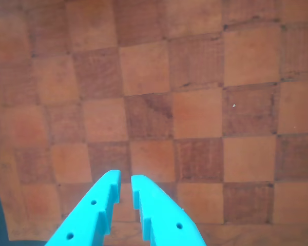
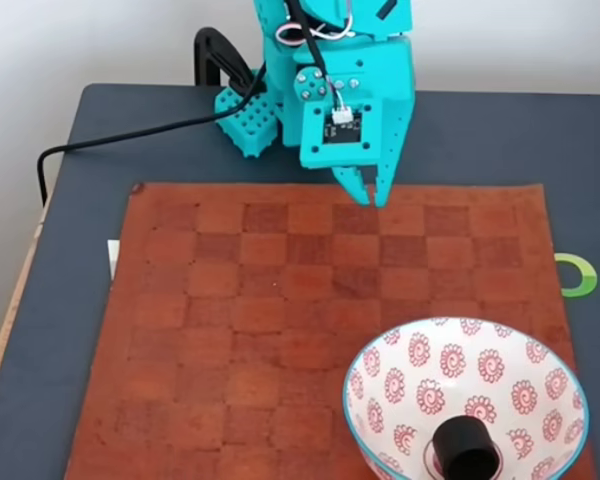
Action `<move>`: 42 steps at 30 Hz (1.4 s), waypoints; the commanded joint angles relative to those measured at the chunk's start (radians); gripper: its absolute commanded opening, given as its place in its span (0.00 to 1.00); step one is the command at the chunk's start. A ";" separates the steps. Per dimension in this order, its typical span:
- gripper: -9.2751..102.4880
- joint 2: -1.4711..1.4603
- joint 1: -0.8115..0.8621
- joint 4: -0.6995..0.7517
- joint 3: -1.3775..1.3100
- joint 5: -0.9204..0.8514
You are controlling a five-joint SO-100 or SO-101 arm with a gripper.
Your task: Grasp a black cylinder and put it in the bin.
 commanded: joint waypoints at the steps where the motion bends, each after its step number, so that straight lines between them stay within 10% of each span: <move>1: 0.08 0.058 0.020 -0.009 0.015 -0.002; 42: 0.09 0.706 0.015 -0.023 0.425 0.006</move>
